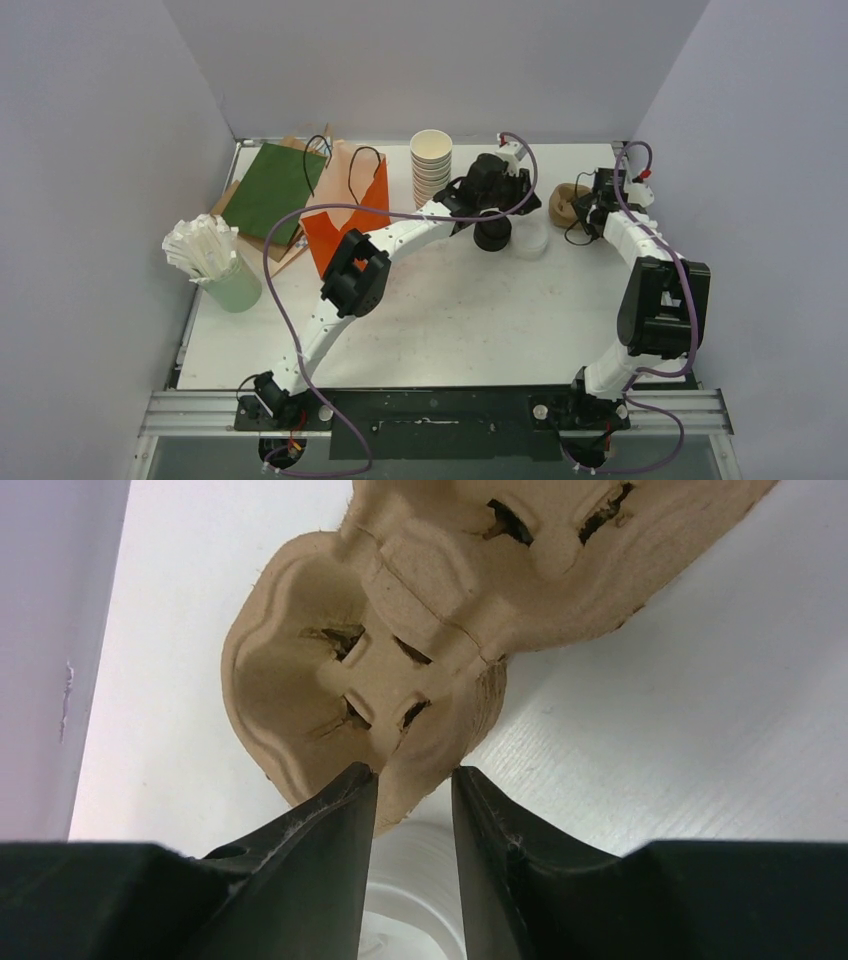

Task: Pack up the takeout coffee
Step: Pick up the cup tray from the cup tray.

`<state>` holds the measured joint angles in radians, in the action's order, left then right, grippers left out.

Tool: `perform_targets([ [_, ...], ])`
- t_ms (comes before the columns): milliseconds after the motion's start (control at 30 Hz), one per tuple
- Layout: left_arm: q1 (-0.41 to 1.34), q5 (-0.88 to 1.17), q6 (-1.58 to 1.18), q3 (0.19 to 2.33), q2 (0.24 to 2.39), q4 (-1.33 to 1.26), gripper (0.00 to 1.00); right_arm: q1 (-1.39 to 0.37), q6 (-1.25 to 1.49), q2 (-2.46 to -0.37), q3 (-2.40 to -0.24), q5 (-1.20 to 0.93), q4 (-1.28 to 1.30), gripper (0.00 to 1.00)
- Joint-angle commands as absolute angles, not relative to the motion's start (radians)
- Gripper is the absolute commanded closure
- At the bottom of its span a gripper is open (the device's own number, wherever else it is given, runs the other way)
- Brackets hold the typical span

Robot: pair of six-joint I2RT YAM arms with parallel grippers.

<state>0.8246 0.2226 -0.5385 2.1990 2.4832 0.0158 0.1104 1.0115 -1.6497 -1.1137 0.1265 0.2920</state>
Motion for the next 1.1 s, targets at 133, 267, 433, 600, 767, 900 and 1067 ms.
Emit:
perform_targets([
  [133,0.813,0.244,-0.525,2.271,2.500,-0.002,0.69,0.121,1.042,-1.678,-1.162,0.144,0.256,0.64],
  [267,0.814,0.244,-0.521,2.270,2.500,-0.002,0.69,0.122,1.045,-1.696,-1.167,0.134,0.253,0.67],
  [433,0.812,0.244,-0.517,2.272,2.503,-0.002,0.69,0.123,1.045,-1.698,-1.175,0.131,0.250,0.74],
  [600,0.810,0.245,-0.515,2.275,2.506,-0.002,0.69,0.123,1.046,-1.682,-1.177,0.134,0.266,0.68],
  [767,0.808,0.247,-0.514,2.278,2.507,-0.002,0.69,0.123,1.052,-1.664,-1.169,0.158,0.284,0.56],
  [900,0.809,0.248,-0.513,2.281,2.511,-0.002,0.68,0.123,1.057,-1.655,-1.161,0.196,0.290,0.54],
  [1067,0.807,0.250,-0.513,2.288,2.515,-0.002,0.68,0.124,1.051,-1.684,-1.173,0.187,0.280,0.57],
])
